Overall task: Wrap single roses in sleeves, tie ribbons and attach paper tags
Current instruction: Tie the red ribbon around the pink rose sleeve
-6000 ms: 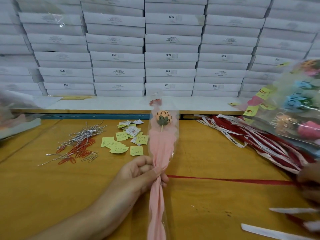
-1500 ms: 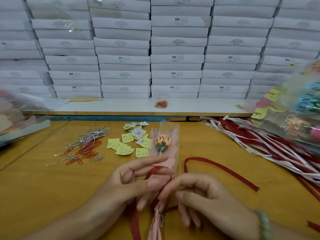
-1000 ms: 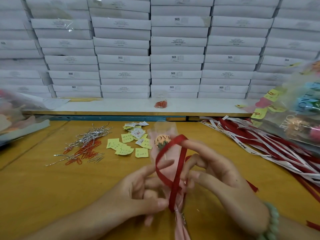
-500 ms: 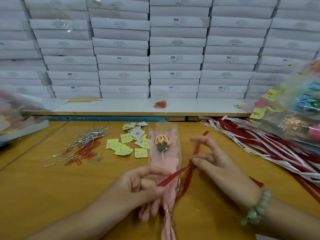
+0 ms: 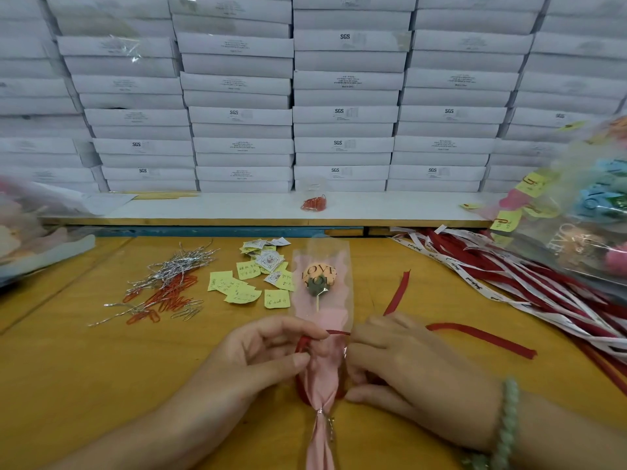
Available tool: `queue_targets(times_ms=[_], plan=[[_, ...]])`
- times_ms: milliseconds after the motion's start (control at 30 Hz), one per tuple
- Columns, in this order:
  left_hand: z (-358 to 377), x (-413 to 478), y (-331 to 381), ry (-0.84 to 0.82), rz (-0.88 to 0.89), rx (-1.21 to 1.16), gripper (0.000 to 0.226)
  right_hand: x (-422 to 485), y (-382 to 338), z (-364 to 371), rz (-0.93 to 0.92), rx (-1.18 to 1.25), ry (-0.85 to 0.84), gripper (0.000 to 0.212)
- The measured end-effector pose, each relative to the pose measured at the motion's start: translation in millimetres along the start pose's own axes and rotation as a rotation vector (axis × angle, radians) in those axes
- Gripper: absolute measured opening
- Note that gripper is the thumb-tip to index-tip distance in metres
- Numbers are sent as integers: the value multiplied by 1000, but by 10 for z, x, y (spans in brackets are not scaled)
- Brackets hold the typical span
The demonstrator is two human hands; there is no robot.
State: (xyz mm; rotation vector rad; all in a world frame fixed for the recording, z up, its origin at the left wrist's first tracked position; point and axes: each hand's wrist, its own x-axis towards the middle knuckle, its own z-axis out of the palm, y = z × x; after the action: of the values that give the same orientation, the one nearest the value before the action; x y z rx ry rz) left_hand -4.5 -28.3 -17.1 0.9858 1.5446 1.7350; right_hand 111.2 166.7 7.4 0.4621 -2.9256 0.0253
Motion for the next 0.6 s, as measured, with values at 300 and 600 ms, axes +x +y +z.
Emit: queue_targets(times_ms=[300,600], plan=[[41,-43,102,-184,-103,107,36,-15,-121,-88,206,867,179,24],[41,-15,55,-189,-56,68,19,37,-73,-63,151,1552,287,40]])
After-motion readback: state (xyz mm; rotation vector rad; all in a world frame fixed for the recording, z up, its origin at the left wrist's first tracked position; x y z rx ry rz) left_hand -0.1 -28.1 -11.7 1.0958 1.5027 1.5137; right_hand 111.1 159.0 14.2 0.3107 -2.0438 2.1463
